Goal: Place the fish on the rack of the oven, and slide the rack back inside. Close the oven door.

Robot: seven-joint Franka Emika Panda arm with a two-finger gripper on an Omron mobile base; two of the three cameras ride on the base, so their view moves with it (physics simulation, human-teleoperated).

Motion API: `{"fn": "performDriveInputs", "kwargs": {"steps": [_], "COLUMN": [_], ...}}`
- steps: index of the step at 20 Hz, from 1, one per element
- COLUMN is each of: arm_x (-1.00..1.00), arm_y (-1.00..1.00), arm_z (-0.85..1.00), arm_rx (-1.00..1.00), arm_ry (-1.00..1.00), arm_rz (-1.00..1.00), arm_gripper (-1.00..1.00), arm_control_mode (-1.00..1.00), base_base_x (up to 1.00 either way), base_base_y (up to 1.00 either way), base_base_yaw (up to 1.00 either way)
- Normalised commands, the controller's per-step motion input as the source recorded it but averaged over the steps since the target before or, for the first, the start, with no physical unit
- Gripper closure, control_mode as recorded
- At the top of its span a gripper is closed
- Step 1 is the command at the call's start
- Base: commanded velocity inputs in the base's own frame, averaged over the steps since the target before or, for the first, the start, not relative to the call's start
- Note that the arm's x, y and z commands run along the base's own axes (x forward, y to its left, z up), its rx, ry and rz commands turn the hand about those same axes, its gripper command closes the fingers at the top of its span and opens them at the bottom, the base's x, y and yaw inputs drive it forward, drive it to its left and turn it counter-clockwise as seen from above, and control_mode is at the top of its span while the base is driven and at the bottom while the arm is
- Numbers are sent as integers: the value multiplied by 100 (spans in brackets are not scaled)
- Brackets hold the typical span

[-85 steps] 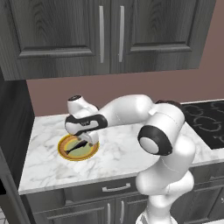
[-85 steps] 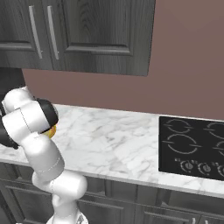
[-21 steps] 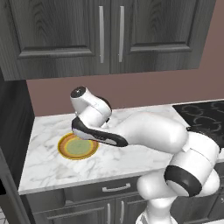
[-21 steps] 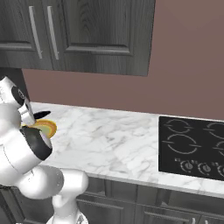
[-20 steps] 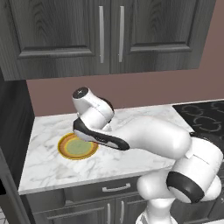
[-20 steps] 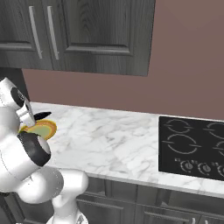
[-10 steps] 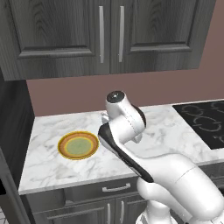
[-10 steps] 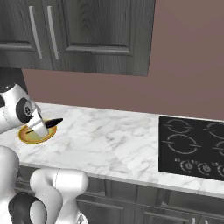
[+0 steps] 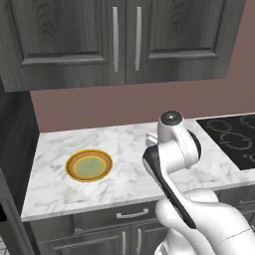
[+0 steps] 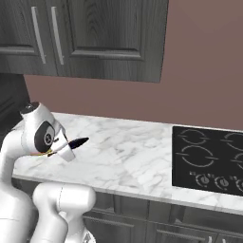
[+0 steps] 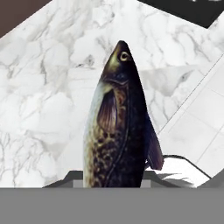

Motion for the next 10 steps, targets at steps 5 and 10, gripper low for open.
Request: {"fn": "performDriveInputs", "kwargs": {"steps": [5, 10], "arm_x": [2, 0], "arm_y": [-28, -3], "arm_z": [0, 0], "arm_rx": [0, 0], "arm_ry": [-1, 0], "arm_rz": [1, 0], "arm_gripper": [100, 100], "arm_control_mode": [-100, 100], "base_base_x": [0, -17], "base_base_y": [0, -15], "base_base_yaw": [0, 0]}}
